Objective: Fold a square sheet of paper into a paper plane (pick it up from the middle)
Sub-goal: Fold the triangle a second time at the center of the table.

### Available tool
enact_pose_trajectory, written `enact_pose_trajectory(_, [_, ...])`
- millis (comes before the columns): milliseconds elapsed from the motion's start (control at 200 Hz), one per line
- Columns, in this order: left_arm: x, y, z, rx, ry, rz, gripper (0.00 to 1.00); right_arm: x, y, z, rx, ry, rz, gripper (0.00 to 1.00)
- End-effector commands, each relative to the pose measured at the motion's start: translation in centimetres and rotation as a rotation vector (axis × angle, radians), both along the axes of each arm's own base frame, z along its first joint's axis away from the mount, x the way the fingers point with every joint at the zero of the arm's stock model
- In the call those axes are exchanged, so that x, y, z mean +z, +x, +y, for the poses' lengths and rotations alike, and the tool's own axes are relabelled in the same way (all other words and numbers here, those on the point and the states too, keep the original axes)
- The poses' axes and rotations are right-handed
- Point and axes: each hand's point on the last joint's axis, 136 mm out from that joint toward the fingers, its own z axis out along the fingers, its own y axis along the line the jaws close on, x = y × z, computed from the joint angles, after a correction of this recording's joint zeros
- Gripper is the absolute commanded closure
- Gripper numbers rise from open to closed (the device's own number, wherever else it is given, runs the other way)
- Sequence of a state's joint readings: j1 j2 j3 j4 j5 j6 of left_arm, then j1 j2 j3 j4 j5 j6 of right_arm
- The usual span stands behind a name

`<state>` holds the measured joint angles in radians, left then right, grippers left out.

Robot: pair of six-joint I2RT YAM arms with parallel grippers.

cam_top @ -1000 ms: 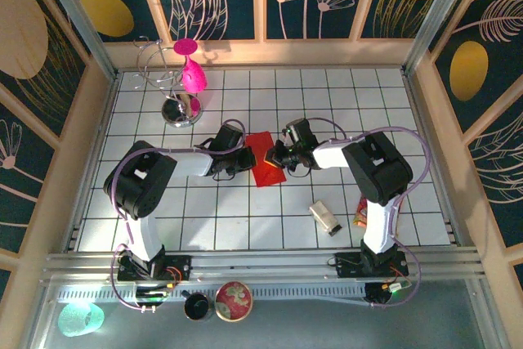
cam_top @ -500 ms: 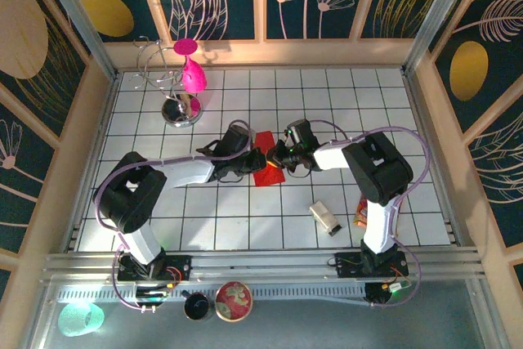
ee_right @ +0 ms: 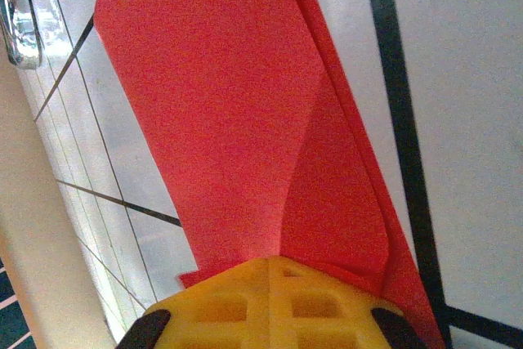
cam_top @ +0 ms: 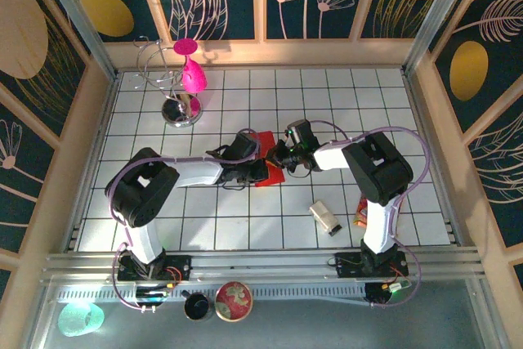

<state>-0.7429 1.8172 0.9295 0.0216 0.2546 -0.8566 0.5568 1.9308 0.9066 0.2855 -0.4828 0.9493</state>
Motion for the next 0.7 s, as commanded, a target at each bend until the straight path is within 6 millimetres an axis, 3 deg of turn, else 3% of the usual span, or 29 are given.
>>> enact_pose_trajectory(0, [-0.3, -0.2, 0.0, -0.025, 0.036, 0.006, 0.96, -6.1, -3.3, -3.5, -0.048, -0.171, 0.172, 0.98])
enact_pose_trajectory(200, [-1.5, -0.6, 1.2, -0.034, 0.115, 0.020, 0.96, -6.2, -3.3, -3.5, -0.051, -0.173, 0.175, 0.98])
enact_pose_trajectory(245, [-0.7, 0.1, 0.7, -0.036, 0.112, -0.003, 0.96, -6.2, -3.3, -3.6, -0.052, -0.174, 0.175, 0.98])
enact_pose_trajectory(696, [-1.9, -0.3, 1.6, -0.036, 0.152, 0.010, 0.97, -6.3, -3.4, -3.7, -0.048, -0.181, 0.177, 0.98])
